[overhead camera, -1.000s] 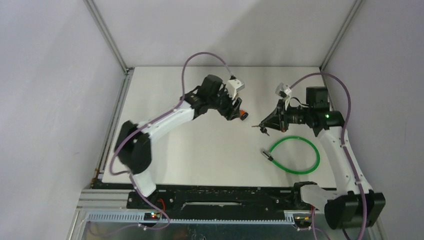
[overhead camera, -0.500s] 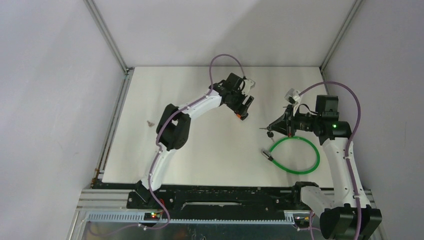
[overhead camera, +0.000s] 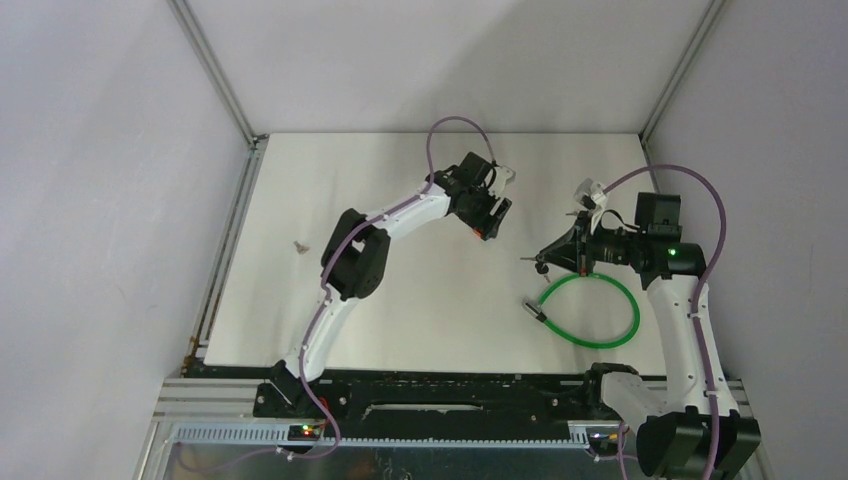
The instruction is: Unlock with the key
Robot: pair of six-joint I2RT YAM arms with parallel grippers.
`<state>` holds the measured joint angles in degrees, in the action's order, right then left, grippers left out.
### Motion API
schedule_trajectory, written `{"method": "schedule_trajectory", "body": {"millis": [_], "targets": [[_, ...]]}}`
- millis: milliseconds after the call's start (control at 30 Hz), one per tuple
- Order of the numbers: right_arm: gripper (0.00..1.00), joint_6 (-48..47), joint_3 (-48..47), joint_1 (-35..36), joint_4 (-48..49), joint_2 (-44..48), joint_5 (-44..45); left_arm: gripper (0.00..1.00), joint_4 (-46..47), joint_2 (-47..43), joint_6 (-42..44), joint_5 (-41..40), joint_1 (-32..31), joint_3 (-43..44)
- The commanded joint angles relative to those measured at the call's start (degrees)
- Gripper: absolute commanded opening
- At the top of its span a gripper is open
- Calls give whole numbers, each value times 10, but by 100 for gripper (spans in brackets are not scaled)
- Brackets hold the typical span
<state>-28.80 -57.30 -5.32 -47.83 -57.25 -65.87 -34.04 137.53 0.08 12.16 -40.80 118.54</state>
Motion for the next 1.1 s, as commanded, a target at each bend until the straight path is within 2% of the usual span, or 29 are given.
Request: {"method": "schedule_trajectory", "body": {"millis": [0,300,500,767,900,1067], "targets": [[0,-14,-2,-7,-5,1,-25,76,2,6,-14,11,-11,38],[0,-24,-2,-19,-18,3,-41,69,-5,27,-29,0,-11,60],[0,-25,-2,-25,-21,4,-48,63,-5,15,-38,-23,-19,39],[0,-25,-2,-35,-24,8,-53,54,26,-42,-42,-87,-33,-60],[0,-25,-2,-38,-25,10,-54,45,30,-65,-44,-104,-33,-98],[0,-31,-2,-42,-32,8,-56,39,74,-147,-53,-105,-33,-227]]}}
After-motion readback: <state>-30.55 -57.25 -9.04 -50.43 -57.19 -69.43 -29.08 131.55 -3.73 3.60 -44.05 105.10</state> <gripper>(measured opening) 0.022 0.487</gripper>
